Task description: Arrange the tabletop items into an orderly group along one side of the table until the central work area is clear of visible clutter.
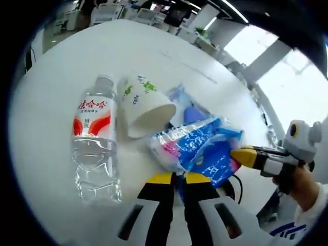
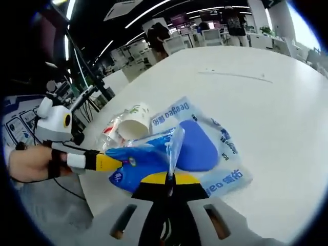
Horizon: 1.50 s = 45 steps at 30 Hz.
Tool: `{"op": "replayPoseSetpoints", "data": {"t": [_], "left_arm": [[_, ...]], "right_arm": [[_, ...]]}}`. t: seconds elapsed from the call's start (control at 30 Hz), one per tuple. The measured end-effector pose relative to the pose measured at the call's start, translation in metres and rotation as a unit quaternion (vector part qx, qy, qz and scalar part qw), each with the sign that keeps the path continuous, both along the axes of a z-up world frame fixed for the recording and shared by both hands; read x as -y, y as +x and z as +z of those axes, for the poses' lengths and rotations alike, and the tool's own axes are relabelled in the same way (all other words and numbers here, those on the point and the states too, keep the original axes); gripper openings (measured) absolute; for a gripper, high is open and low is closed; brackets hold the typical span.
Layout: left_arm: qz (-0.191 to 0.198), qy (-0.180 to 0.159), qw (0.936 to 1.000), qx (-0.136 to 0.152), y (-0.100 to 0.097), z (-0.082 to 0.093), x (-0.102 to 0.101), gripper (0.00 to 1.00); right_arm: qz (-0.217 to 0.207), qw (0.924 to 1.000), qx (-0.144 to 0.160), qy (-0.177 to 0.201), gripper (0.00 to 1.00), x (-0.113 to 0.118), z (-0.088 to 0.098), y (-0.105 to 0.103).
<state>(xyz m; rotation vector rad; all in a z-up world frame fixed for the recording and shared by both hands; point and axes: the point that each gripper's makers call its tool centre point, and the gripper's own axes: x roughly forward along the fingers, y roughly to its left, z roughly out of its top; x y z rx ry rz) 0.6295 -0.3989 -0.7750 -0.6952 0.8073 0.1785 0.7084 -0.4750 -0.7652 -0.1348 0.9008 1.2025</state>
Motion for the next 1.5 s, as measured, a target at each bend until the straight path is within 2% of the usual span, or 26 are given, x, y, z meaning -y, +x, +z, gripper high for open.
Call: {"op": "replayPoseSetpoints", "data": {"t": [0.23,0.53,0.8,1.2,1.5], "left_arm": [[-0.013,0.014,0.9996,0.019,0.007,0.021,0.003,0.00],[-0.033,0.025,0.9983,0.039,0.019,0.037,0.009,0.00],[-0.067,0.040,0.9954,0.056,0.037,0.053,0.020,0.00],[-0.108,0.049,0.9909,0.063,0.061,0.064,0.047,0.00],[-0.131,0.058,0.9877,0.062,0.081,0.069,0.064,0.00]], "right_arm": [[-0.008,0.9998,0.005,0.017,0.00,0.004,0.021,0.004],[-0.026,0.9992,0.011,0.030,0.00,0.014,0.031,0.011],[-0.047,0.9980,0.020,0.038,0.00,0.032,0.043,0.024],[-0.085,0.9950,0.022,0.047,0.00,0.065,0.055,0.035],[-0.104,0.9932,0.024,0.047,0.00,0.083,0.054,0.049]]}}
